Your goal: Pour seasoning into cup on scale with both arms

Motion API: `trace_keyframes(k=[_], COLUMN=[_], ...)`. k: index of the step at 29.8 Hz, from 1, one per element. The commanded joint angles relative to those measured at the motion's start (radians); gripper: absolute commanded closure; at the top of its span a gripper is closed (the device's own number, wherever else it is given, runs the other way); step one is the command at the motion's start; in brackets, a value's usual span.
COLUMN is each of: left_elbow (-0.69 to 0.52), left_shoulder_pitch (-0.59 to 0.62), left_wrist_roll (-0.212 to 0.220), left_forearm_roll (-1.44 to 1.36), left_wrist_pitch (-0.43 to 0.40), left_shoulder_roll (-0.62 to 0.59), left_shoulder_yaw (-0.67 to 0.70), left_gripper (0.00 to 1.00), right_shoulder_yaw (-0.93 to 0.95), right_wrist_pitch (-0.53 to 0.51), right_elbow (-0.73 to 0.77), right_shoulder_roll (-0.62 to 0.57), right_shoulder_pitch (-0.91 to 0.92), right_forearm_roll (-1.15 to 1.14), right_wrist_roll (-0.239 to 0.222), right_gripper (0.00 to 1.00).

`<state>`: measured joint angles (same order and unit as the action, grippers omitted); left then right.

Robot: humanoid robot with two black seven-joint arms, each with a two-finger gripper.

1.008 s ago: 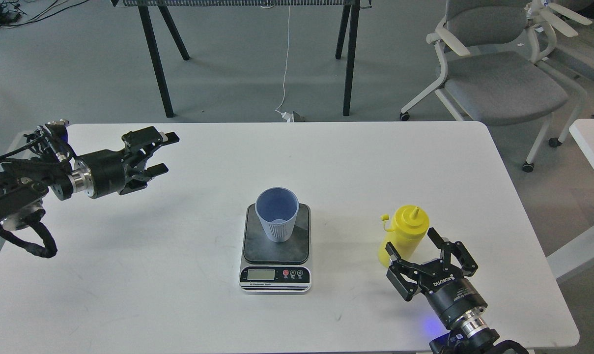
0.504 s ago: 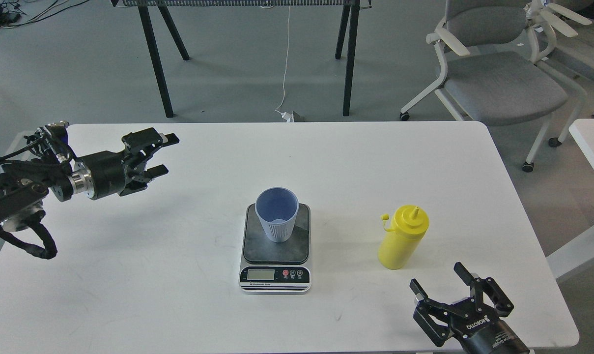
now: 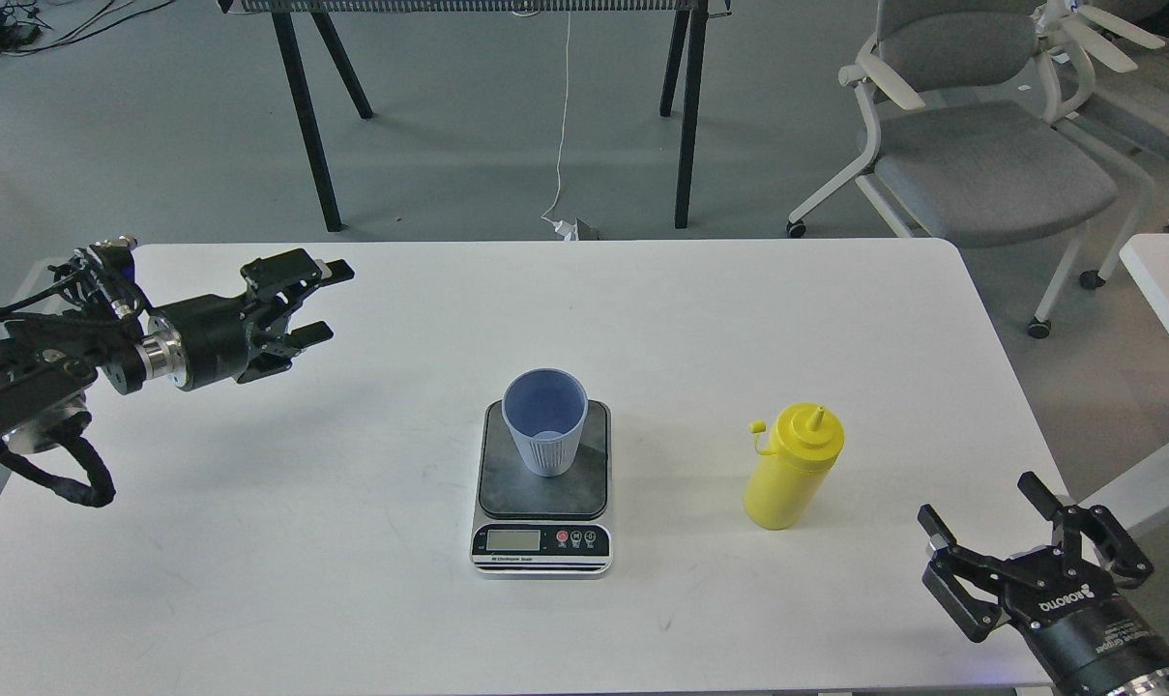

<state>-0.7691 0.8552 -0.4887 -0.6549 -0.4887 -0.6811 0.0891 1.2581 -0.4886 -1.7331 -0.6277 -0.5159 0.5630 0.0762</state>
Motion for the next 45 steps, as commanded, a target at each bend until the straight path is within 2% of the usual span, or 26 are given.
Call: trace_keyframes(k=[1, 5, 9, 15, 22, 28, 45], left_elbow=[-0.001, -0.007, -0.009, -0.007, -0.007, -0.007, -0.001], left_shoulder_pitch=[0.002, 0.002, 0.001, -0.004, 0.004, 0.001, -0.004], left_wrist_roll=[0.000, 0.000, 0.000, 0.000, 0.000, 0.000, 0.000], left_forearm_roll=[0.000, 0.001, 0.003, 0.008, 0.069, 0.072, 0.166], left_wrist_pitch=[0.000, 0.000, 0.000, 0.000, 0.000, 0.000, 0.000], left_shoulder_roll=[0.000, -0.002, -0.003, 0.005, -0.006, 0.003, -0.008], left_shoulder_yaw=[0.000, 0.000, 0.001, 0.001, 0.015, 0.103, 0.208], left_gripper=[0.00, 0.00, 0.00, 0.00, 0.00, 0.00, 0.00], right_shoulder_yaw=[0.032, 0.024, -0.017, -0.163, -0.298, -0.301, -0.289], right_wrist_pitch=[0.000, 0.000, 0.080, 0.099, 0.047, 0.000, 0.000], right_elbow=[0.012, 0.047, 0.122, 0.329, 0.611, 0.733, 0.849], right_shoulder_roll=[-0.001, 0.000, 0.005, 0.022, 0.138, 0.226, 0.327], right_shoulder_pitch=[0.108, 0.304, 0.488, 0.730, 0.950, 1.025, 1.057], right_forearm_roll=[0.000, -0.002, -0.002, -0.006, -0.090, -0.215, -0.232], right_wrist_roll=[-0.006, -0.016, -0.036, -0.036, -0.036, -0.036, -0.013], right_gripper=[0.01, 0.01, 0.01, 0.01, 0.01, 0.01, 0.01])
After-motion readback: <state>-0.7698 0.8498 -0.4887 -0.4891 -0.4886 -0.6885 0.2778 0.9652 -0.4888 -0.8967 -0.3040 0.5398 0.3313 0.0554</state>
